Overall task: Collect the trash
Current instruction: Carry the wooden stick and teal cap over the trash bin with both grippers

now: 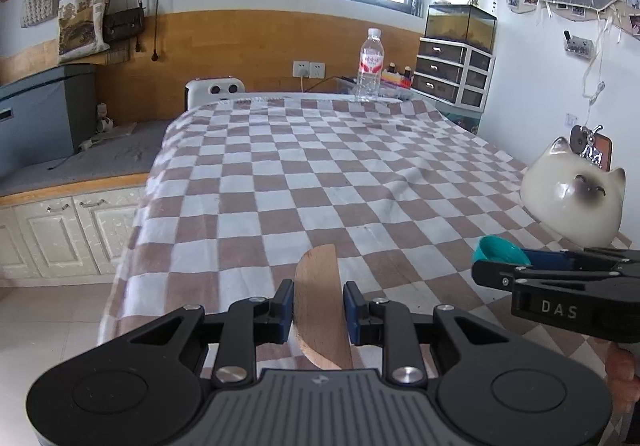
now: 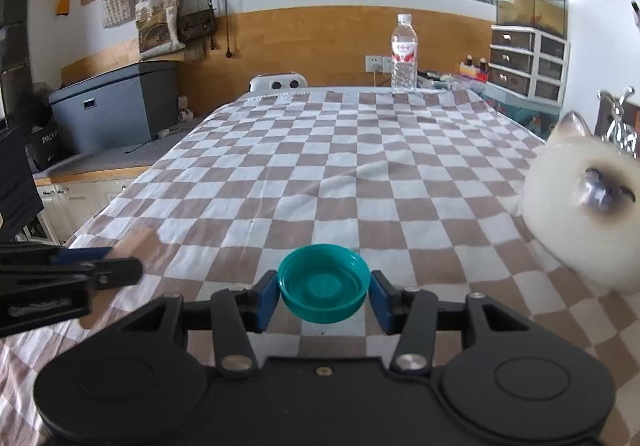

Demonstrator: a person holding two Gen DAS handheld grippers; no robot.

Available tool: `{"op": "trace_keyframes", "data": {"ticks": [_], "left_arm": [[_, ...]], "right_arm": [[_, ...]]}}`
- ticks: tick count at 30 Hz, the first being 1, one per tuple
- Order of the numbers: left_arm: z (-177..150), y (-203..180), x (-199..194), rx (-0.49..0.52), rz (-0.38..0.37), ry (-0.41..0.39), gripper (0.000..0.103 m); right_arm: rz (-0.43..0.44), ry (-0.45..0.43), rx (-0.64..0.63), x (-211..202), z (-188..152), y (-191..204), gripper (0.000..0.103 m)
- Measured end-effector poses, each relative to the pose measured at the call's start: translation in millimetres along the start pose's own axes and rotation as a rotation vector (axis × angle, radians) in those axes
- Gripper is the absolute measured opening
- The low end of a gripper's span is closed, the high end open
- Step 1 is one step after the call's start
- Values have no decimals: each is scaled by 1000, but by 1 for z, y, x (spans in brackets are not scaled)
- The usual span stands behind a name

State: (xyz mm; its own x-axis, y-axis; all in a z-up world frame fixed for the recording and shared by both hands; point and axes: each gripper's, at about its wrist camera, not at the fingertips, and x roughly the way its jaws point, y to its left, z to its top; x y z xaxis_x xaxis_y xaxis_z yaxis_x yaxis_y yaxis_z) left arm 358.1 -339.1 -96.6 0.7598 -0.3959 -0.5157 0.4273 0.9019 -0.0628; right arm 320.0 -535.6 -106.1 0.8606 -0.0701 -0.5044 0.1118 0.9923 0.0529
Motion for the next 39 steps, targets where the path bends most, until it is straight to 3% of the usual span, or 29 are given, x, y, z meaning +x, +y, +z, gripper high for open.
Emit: {"op": "trace_keyframes", "data": {"ticks": [8, 23, 39], "left_arm": [[-7, 8, -29, 10, 11, -20, 28], [-33, 36, -106, 7, -5, -64, 28], [-59, 132, -181, -40, 44, -111, 28]], "right_arm": [[-52, -12, 8, -23, -10, 12, 49], [-78, -74, 5, -106, -29, 68, 49], [-10, -121, -32, -146, -37, 185, 49]]}}
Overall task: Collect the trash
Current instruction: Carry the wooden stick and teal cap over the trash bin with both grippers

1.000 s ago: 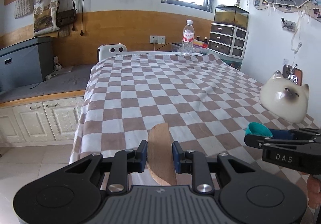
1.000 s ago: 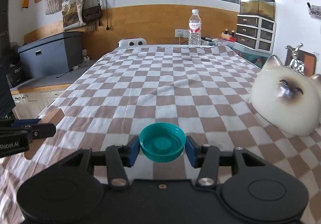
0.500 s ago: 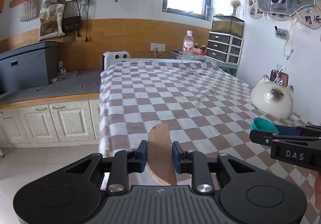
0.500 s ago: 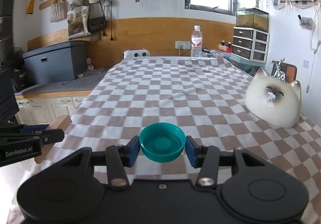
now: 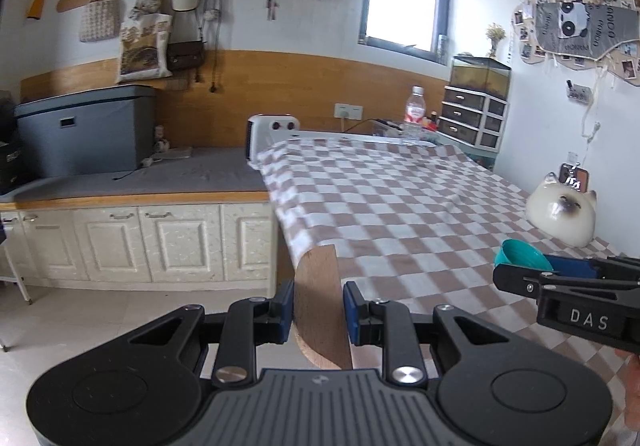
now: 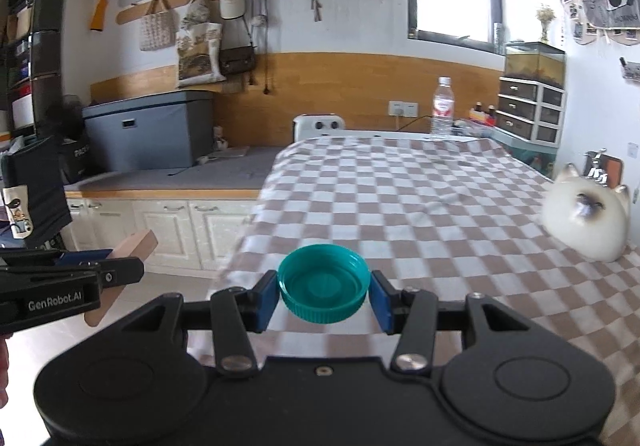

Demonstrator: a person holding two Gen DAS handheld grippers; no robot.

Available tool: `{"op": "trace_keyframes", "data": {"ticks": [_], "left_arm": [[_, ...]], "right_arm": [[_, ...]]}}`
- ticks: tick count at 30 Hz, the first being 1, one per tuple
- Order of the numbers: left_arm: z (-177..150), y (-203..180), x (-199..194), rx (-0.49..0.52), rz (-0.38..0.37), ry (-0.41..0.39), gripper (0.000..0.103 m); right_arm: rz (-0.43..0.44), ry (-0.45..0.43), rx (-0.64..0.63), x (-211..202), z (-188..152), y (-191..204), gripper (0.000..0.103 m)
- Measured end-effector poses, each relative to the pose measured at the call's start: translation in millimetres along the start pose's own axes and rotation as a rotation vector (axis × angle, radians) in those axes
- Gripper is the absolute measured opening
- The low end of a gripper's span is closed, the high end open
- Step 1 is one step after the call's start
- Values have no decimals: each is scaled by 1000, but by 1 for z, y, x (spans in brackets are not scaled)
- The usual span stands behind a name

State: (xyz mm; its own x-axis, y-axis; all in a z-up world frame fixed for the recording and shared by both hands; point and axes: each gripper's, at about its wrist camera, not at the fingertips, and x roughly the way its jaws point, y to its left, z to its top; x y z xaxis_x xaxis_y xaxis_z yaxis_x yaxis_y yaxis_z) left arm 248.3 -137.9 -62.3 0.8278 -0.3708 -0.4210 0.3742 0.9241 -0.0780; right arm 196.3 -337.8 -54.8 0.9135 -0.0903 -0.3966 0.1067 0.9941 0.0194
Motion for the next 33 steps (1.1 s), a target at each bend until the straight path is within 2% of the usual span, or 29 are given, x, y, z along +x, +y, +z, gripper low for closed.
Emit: {"op": "trace_keyframes", "data": {"ticks": [9, 19, 26, 33], "left_arm": [[-20, 73, -15, -46, 66, 24, 28], [-59, 153, -14, -131, 141, 89, 28], [-98, 198, 1, -192, 174, 158, 28], [-149, 233, 30, -240, 187, 272, 28]], "right_arm": [[70, 48, 0, 22, -15, 73, 49], [106, 134, 28, 58, -46, 145, 49], [133, 223, -11, 88, -80, 193, 49], [135, 340, -25, 131, -132, 220, 49]]}}
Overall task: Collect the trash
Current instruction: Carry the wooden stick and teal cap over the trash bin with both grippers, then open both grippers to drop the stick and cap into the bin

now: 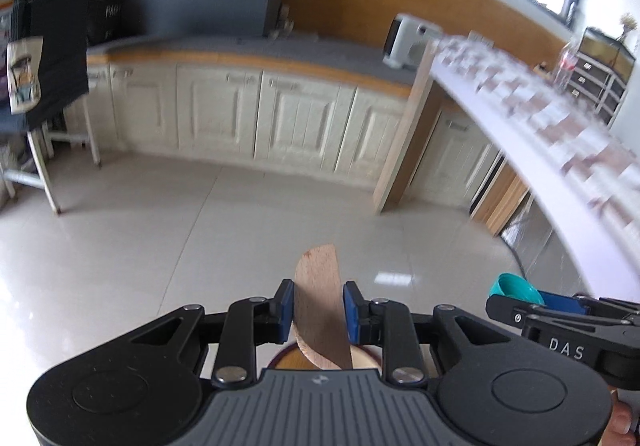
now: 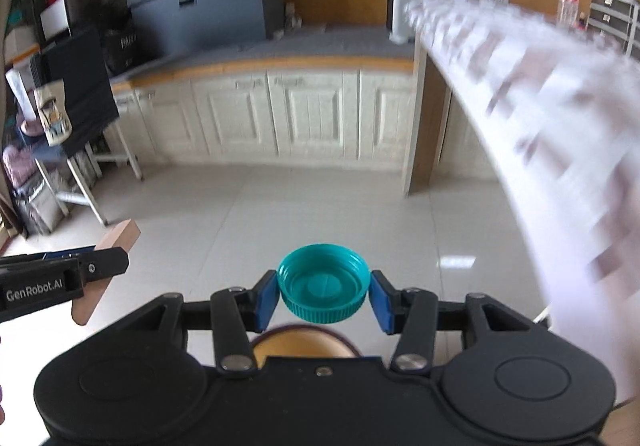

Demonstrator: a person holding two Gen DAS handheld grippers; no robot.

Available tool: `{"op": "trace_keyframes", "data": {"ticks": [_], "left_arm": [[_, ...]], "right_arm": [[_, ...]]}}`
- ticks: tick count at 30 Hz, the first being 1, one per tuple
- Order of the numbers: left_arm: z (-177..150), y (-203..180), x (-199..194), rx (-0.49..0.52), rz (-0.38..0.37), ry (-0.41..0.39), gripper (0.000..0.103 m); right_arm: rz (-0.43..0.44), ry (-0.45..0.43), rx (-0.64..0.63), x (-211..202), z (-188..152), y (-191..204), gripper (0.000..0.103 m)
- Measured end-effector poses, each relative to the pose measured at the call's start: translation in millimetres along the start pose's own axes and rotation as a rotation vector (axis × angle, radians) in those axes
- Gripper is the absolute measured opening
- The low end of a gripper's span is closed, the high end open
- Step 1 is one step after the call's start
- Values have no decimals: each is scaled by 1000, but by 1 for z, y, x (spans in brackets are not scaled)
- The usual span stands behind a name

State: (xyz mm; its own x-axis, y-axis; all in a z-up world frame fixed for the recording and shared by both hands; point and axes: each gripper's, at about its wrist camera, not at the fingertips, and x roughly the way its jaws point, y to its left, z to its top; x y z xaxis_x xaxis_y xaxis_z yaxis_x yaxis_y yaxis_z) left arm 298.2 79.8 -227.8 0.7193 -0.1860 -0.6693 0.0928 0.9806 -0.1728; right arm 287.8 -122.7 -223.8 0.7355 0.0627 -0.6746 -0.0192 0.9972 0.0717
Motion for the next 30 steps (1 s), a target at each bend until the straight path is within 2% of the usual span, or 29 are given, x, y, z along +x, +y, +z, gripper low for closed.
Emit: {"op": "trace_keyframes", "data": {"ticks": [9, 17, 25, 26, 29, 30], "left_arm": [[-47, 26, 77, -12, -2, 178, 28], [-86, 13, 163, 69, -42, 364, 28], [-102, 5, 237, 54, -81, 446, 28], [-105, 6, 245, 43, -85, 454, 30], [-108, 10, 261, 27, -66, 480, 49], [-110, 11, 263, 29, -61, 482, 52]], "right_arm": [[-4, 200, 45, 84, -61, -3, 49], [-23, 321, 111, 132, -101, -23, 49], [-21, 388, 148, 158, -120, -38, 50], [-18, 395, 154, 161, -121, -40, 50], [-19, 414, 159, 170, -125, -45, 50], [-17, 419, 159, 173, -127, -45, 50]]}}
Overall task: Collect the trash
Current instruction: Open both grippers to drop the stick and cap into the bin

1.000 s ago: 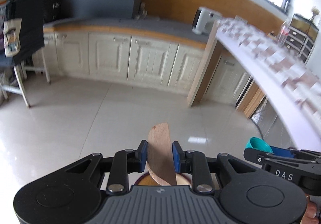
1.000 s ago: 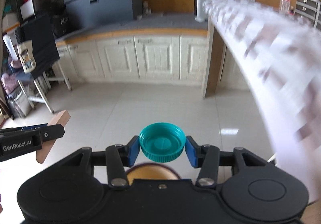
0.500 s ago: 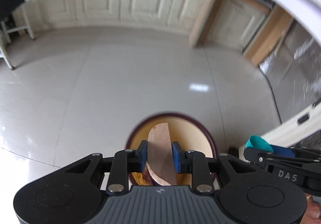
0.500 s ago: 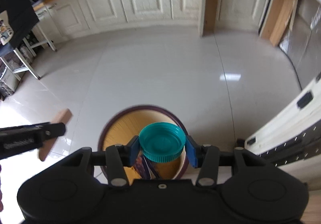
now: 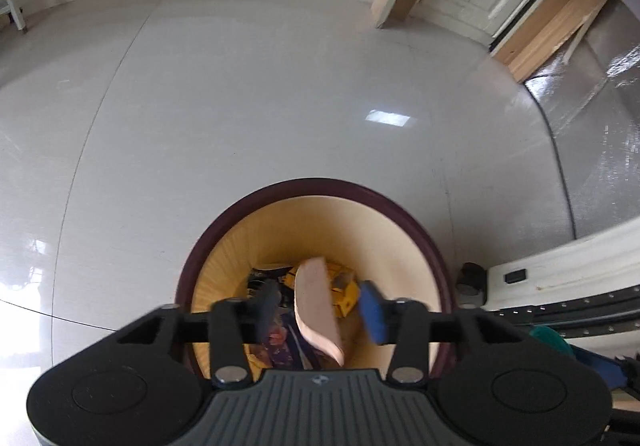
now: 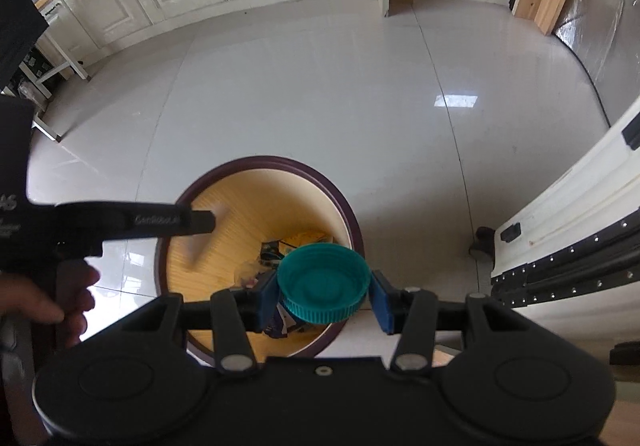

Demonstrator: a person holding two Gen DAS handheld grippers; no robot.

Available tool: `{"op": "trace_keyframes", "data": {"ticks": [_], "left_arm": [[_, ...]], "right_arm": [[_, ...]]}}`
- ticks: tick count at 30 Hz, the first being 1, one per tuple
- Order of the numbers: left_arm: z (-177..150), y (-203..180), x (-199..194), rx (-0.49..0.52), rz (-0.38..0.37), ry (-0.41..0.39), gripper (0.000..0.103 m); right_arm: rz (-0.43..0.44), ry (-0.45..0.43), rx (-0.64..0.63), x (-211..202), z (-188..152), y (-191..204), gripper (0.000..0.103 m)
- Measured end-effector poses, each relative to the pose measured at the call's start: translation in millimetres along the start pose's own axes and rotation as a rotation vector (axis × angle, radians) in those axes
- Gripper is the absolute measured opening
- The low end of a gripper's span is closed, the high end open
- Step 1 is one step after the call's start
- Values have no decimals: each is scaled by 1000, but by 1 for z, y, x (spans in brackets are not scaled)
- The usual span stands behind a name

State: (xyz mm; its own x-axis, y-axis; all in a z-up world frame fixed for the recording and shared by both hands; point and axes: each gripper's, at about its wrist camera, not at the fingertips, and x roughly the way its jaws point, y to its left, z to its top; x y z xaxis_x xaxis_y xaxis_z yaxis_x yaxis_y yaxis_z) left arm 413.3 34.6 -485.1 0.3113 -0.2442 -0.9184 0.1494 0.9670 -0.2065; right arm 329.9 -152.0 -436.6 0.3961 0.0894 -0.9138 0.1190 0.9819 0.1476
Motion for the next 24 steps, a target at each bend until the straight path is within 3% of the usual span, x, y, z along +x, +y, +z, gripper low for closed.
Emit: {"op": "trace_keyframes", "data": {"ticks": [7, 9, 13, 22, 23, 24], "left_arm": [[-4, 14, -3, -20, 27, 6, 65], [-5, 20, -9, -30, 37, -1, 74], [-8, 33, -24, -55, 54, -22, 83], [-8, 68, -47, -111, 125, -35, 98], [-9, 71, -48, -115, 127, -35, 100], [-9, 72, -48, -117, 127, -34, 101]], "right_arm": [[22, 29, -7, 20, 4, 5, 50], [39, 31, -15, 25, 6, 9, 50], [79, 29, -35, 31, 13, 20, 50], [199, -47, -55, 33, 41, 55, 50], [215, -52, -45, 34, 44, 57, 57], [230, -54, -30, 36, 46, 59, 75]]}}
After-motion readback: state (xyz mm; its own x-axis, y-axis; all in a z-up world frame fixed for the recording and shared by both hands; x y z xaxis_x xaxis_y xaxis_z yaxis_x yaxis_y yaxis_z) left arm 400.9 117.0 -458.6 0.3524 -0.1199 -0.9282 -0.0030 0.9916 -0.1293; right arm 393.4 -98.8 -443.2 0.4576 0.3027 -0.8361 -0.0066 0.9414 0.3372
